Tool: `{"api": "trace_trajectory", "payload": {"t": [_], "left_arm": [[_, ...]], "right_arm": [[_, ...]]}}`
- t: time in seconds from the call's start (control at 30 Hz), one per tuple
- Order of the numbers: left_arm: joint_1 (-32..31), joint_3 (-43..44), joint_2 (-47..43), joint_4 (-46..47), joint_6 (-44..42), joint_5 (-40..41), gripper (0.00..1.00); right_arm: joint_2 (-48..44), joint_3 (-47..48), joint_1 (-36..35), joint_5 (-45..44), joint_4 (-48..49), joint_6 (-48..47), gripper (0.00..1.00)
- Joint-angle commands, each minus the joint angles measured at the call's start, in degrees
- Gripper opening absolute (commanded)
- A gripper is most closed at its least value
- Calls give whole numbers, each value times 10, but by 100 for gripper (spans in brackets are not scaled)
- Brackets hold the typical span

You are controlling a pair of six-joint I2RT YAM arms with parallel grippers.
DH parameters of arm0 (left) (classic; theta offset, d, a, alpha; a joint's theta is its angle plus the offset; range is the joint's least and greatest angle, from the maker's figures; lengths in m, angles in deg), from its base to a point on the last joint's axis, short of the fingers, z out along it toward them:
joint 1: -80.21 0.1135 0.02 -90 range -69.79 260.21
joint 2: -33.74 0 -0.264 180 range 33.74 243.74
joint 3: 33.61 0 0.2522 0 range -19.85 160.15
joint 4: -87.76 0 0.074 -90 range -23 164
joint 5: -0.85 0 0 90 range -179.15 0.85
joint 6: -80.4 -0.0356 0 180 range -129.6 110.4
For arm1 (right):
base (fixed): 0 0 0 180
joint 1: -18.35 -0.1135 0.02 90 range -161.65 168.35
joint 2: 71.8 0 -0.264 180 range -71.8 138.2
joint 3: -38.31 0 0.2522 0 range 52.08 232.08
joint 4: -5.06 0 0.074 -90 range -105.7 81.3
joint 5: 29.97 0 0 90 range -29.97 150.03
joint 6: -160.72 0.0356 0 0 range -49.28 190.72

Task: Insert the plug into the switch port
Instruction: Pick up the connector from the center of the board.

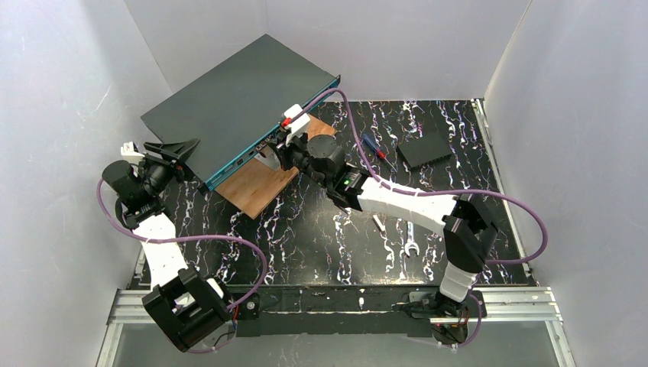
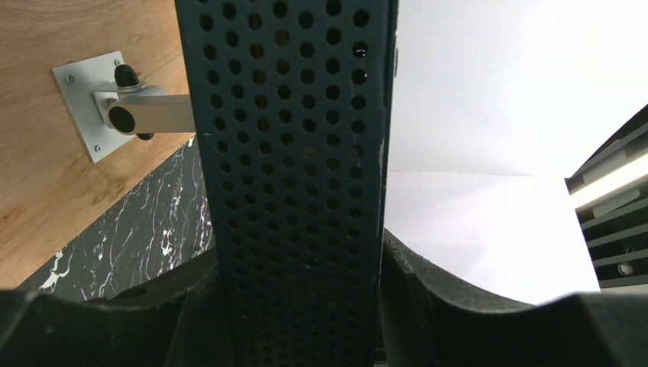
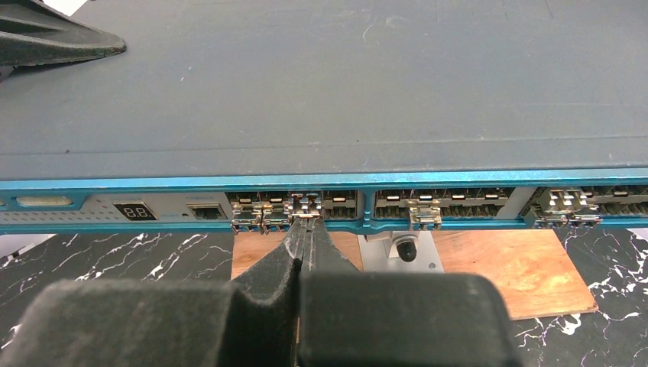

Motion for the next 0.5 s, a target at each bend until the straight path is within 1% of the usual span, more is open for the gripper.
{"api": "trace_trajectory", "payload": {"t": [0.0, 0.27, 0.47], "left_arm": [[-11, -11, -7, -21, -51, -59, 0], [-10, -11, -8, -21, -51, -57, 0], [-9, -13, -7, -21, -51, -54, 0]], "right_arm": [[28, 22, 5, -2, 71, 2, 1], [3, -2, 6, -10, 58, 2, 1], [-49, -49, 6, -34, 41, 0, 1]]}}
